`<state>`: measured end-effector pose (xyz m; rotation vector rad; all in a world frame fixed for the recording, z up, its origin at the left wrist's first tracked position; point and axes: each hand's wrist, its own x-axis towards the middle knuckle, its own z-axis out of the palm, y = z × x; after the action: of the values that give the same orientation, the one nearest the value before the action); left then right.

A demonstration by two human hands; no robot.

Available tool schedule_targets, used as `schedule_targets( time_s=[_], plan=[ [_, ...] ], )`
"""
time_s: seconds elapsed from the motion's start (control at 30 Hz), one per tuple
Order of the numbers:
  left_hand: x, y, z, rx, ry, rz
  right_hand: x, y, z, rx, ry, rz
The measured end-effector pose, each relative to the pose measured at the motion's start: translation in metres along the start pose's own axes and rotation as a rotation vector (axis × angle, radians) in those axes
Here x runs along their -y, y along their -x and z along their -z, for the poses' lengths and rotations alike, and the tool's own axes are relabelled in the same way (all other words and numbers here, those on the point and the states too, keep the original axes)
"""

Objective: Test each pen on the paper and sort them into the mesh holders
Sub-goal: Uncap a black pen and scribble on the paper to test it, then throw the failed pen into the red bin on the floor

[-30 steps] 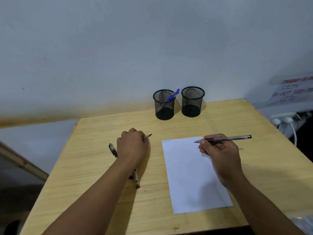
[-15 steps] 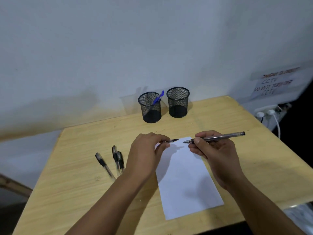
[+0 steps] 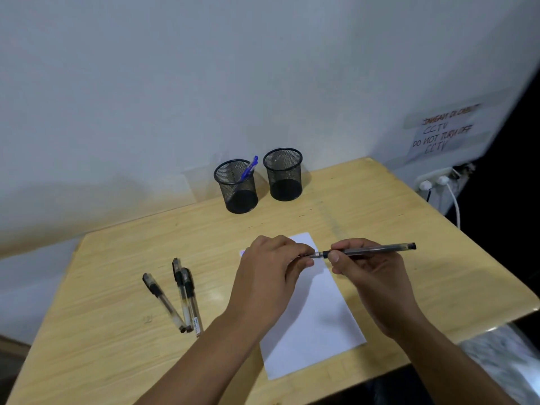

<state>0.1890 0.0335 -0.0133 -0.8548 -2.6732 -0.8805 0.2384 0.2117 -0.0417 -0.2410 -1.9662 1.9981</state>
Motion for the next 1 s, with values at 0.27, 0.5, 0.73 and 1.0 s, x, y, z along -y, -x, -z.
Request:
schedule_targets(
  time_s=[0.27, 0.5, 0.73, 1.0],
  plan=[
    [-0.028, -0.006, -0.024, 0.0, 0.054, -0.12, -0.013, 0.017, 0.021, -0.099, -0.206, -0.019],
    [-0.061, -0.018, -0.055, 0.114, 0.13, -0.192, -0.015, 0.03, 0.058, -0.238, -0.25, -0.036],
    [-0.12, -0.039, -0.102, 0.29, 0.236, -0.319, -0.008, 0.056, 0.134, -0.453, -0.526, -0.192],
    [-0.184, -0.034, -0.163, 0.464, 0.172, -0.562, -0.019, 0.109, 0.214, -0.801, -0.717, -0.198]
  ],
)
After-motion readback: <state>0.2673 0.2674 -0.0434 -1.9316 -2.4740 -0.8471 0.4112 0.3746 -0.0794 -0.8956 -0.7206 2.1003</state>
